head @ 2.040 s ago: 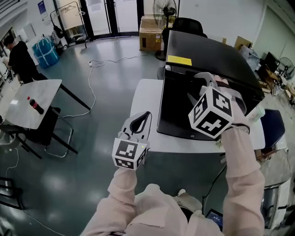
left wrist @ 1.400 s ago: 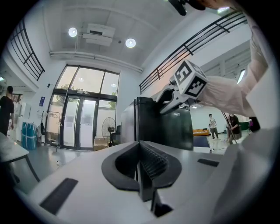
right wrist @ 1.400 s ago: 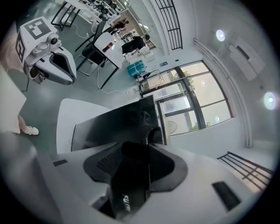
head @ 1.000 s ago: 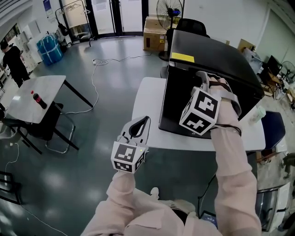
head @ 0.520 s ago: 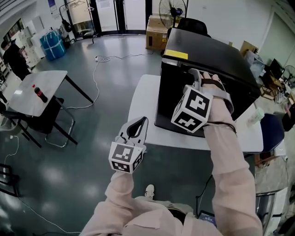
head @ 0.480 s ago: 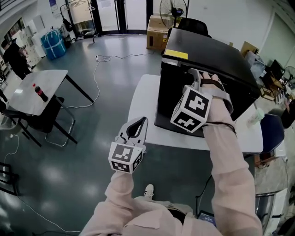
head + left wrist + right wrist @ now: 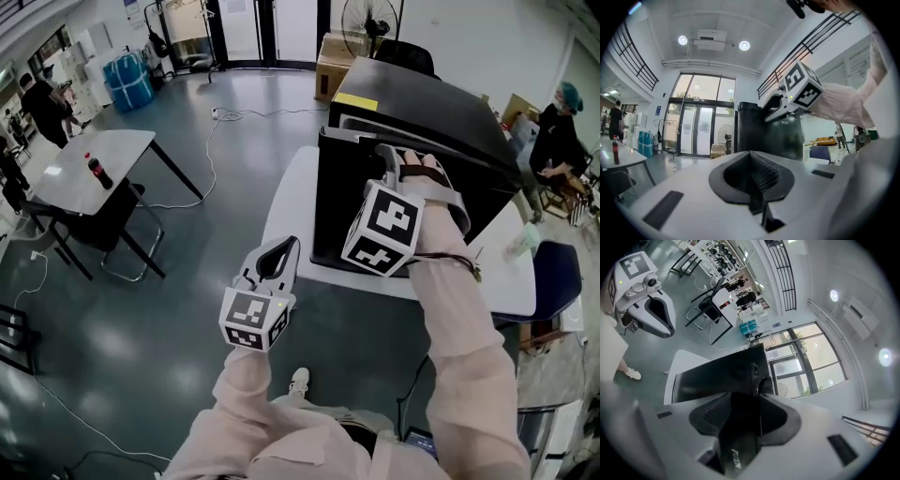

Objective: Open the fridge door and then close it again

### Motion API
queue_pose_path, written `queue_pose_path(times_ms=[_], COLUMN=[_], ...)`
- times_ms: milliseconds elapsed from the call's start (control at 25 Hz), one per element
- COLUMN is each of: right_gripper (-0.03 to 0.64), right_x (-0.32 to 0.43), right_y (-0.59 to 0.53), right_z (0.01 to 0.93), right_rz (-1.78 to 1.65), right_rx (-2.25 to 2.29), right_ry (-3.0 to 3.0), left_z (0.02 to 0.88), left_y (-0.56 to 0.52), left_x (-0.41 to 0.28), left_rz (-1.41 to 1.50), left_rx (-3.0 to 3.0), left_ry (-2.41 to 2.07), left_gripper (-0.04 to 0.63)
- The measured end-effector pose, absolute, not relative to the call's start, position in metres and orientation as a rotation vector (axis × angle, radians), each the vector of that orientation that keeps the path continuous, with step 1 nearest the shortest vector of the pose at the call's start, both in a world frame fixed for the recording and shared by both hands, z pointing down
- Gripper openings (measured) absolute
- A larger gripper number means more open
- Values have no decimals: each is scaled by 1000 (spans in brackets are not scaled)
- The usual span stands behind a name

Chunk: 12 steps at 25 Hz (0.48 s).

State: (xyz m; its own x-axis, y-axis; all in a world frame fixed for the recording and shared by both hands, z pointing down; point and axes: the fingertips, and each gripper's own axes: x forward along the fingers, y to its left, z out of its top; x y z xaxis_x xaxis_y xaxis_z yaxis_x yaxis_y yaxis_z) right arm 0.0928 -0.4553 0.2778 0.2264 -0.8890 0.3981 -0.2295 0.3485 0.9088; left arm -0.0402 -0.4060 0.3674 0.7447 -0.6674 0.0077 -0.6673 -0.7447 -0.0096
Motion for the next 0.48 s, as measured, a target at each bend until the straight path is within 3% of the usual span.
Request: queue_pose_path(times_ms=[480], right_gripper=[196], right_x=[77], right_y=[-406], right_z=[276], right_rz=[-739], right_rx=[1086], right_ry=[-1402], left_z=[361], left_y=[-343], left_x=[-56], left_rz=[-32], left_rx=[-2836], left_ry=[1289], left_gripper=[12])
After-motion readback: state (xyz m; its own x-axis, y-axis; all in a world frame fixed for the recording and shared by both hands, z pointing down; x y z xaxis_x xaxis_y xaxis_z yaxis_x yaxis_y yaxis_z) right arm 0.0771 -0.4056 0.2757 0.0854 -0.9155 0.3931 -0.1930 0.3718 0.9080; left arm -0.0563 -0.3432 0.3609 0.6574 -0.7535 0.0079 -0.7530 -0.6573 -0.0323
